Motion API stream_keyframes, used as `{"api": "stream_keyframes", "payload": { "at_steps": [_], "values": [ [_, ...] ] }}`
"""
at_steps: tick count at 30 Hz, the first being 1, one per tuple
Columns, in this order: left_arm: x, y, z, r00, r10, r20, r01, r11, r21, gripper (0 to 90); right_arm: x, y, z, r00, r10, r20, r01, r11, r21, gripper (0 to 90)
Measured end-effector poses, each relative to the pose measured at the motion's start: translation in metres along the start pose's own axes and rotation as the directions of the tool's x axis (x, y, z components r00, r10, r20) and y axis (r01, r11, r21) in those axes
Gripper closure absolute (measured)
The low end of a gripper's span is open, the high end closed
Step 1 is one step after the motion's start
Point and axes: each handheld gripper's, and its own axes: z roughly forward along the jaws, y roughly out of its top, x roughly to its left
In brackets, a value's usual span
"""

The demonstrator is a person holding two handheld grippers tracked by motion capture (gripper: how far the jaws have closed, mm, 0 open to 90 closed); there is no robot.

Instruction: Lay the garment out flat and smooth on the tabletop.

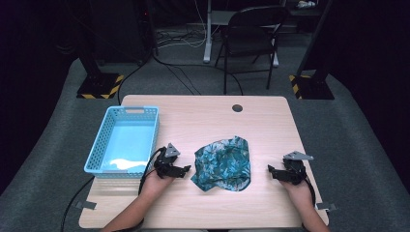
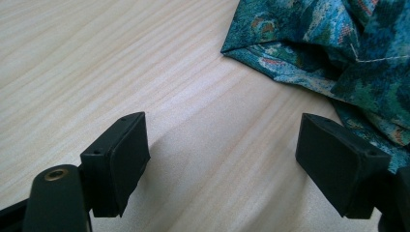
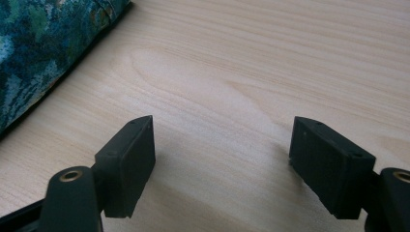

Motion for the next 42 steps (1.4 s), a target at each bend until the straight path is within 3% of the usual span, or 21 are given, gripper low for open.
{"api": "stream_keyframes", "payload": {
  "at_steps": [18, 37, 42],
  "values": [
    [0.000, 0.001, 0.001, 0.9999, 0.007, 0.008, -0.007, 0.9999, 0.007, 14.7, 0.006, 0.004, -0.003, 0.9999, 0.009, -0.013, -0.009, 1.000, 0.000, 23.6],
    [0.000, 0.001, 0.001, 0.9999, 0.008, 0.008, -0.008, 0.9999, 0.007, 14.7, 0.040, 0.025, -0.024, 0.9926, -0.083, -0.089, 0.074, 0.993, -0.097, 25.7],
    [0.000, 0.001, 0.001, 0.9999, 0.008, 0.007, -0.008, 0.9999, 0.007, 14.7, 0.045, 0.028, -0.027, 0.9905, -0.082, -0.110, 0.070, 0.991, -0.115, 26.3]
  ]
}}
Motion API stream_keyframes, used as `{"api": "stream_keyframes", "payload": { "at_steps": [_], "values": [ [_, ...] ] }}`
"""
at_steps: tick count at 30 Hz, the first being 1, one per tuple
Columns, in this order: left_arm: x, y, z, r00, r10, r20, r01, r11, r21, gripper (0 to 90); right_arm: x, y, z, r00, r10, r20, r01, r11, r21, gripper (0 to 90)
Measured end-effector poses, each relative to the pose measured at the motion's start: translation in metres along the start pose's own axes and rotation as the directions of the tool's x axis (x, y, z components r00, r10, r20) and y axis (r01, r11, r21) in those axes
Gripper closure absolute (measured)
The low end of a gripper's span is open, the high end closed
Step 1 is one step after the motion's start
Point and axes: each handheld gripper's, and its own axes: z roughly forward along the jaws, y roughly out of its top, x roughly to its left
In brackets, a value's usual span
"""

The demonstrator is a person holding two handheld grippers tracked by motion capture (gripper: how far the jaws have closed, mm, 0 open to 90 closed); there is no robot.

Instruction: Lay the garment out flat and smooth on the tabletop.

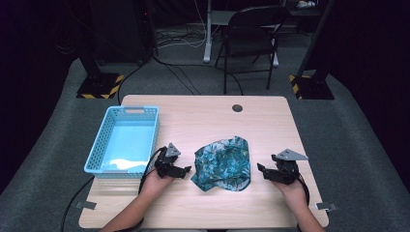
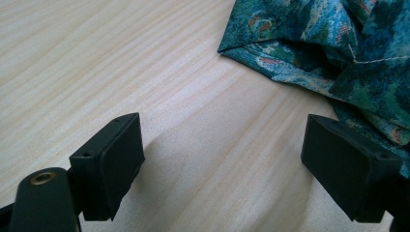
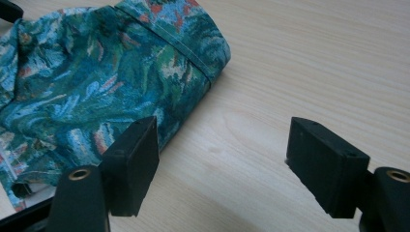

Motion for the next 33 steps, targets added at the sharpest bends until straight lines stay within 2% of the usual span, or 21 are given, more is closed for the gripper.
{"api": "stream_keyframes", "payload": {
  "at_steps": [8, 15, 22, 33],
  "values": [
    [0.000, 0.000, 0.000, 1.0000, 0.000, 0.000, 0.000, 1.0000, 0.000, 14.7, 0.004, 0.012, -0.002, 0.9987, 0.001, -0.051, -0.001, 1.000, 0.005, 26.5],
    [0.000, 0.000, 0.000, 1.0000, -0.001, 0.000, 0.001, 1.0000, -0.001, 14.7, 0.012, 0.026, -0.002, 0.9972, -0.033, -0.067, 0.033, 0.999, -0.003, 26.3],
    [0.000, 0.000, 0.000, 1.0000, 0.003, 0.002, -0.003, 1.0000, 0.002, 14.0, 0.027, 0.037, 0.005, 0.9928, -0.059, -0.104, 0.059, 0.998, -0.009, 26.3],
    [0.000, 0.000, 0.001, 1.0000, 0.001, 0.005, -0.001, 1.0000, 0.000, 13.9, 0.045, 0.044, 0.018, 0.9863, -0.089, -0.139, 0.089, 0.996, -0.009, 26.5]
  ]
}}
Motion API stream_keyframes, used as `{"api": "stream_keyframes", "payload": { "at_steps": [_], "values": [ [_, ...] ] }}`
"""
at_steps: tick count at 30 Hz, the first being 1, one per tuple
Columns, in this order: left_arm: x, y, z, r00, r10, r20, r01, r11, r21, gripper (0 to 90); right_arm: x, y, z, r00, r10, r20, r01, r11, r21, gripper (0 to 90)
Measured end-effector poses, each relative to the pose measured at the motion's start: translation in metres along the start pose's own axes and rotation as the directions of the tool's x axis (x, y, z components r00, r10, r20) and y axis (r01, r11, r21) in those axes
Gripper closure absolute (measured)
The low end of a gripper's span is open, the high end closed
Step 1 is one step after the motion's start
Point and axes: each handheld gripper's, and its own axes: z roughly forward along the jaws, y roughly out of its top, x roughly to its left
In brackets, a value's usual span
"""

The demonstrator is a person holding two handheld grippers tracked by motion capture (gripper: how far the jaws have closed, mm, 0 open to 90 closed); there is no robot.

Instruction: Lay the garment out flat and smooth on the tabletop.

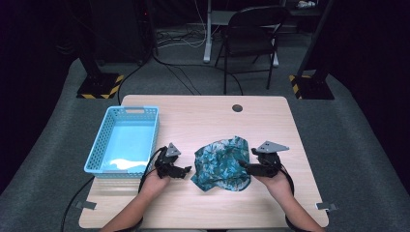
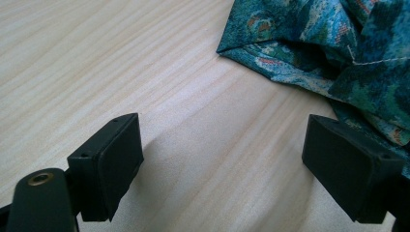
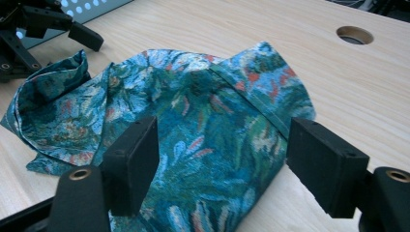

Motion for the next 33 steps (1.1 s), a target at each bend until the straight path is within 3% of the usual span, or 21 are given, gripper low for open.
{"api": "stream_keyframes", "payload": {
  "at_steps": [20, 33],
  "values": [
    [0.000, 0.000, 0.000, 1.0000, 0.000, 0.000, 0.000, 1.0000, 0.000, 13.9, 0.027, 0.006, 0.025, 0.9966, -0.035, -0.075, 0.036, 0.999, 0.016, 27.2],
    [0.000, 0.000, 0.000, 1.0000, 0.000, 0.000, 0.000, 1.0000, 0.000, 13.9, 0.050, 0.007, 0.042, 0.9870, -0.067, -0.146, 0.073, 0.997, 0.034, 29.2]
  ]
}}
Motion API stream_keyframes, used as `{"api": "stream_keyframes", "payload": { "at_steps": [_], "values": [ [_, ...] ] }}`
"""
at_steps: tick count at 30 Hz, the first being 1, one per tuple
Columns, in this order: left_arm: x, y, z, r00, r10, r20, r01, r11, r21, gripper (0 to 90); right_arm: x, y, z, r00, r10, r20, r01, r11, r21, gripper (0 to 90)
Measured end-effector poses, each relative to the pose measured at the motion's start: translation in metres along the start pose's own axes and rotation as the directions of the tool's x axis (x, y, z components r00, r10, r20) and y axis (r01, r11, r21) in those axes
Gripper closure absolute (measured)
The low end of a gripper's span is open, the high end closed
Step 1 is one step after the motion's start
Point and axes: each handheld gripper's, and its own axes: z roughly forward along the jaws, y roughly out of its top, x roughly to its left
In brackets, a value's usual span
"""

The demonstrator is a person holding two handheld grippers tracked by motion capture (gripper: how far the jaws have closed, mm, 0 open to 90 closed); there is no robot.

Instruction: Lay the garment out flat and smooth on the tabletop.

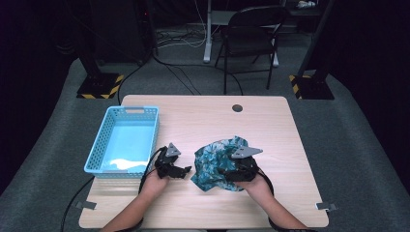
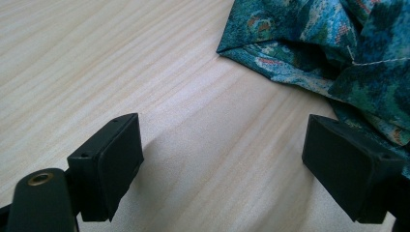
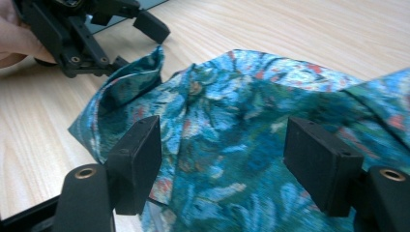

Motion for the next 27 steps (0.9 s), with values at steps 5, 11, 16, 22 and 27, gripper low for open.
{"api": "stream_keyframes", "payload": {
  "at_steps": [5, 11, 16, 22, 27],
  "values": [
    [0.000, 0.000, 0.000, 1.0000, 0.000, 0.000, 0.000, 1.0000, 0.000, 13.9, 0.007, 0.002, 0.006, 0.9994, -0.016, -0.030, 0.016, 1.000, 0.012, 30.8],
    [0.000, 0.000, 0.000, 1.0000, 0.000, 0.000, 0.000, 1.0000, 0.001, 13.8, 0.017, 0.004, 0.008, 0.9967, -0.028, -0.077, 0.029, 1.000, 0.012, 31.3],
    [0.000, 0.000, 0.000, 1.0000, 0.002, -0.001, -0.002, 1.0000, 0.003, 13.7, 0.024, 0.002, 0.013, 0.9938, -0.039, -0.104, 0.041, 0.999, 0.018, 31.8],
    [0.000, 0.000, 0.000, 1.0000, 0.001, -0.001, -0.001, 1.0000, 0.002, 13.7, 0.026, 0.000, 0.021, 0.9926, -0.039, -0.115, 0.043, 0.998, 0.037, 33.1],
    [0.000, 0.000, 0.000, 1.0000, 0.001, -0.002, -0.001, 1.0000, 0.003, 13.7, 0.024, -0.003, 0.028, 0.9937, -0.032, -0.107, 0.038, 0.998, 0.058, 33.6]
  ]
}}
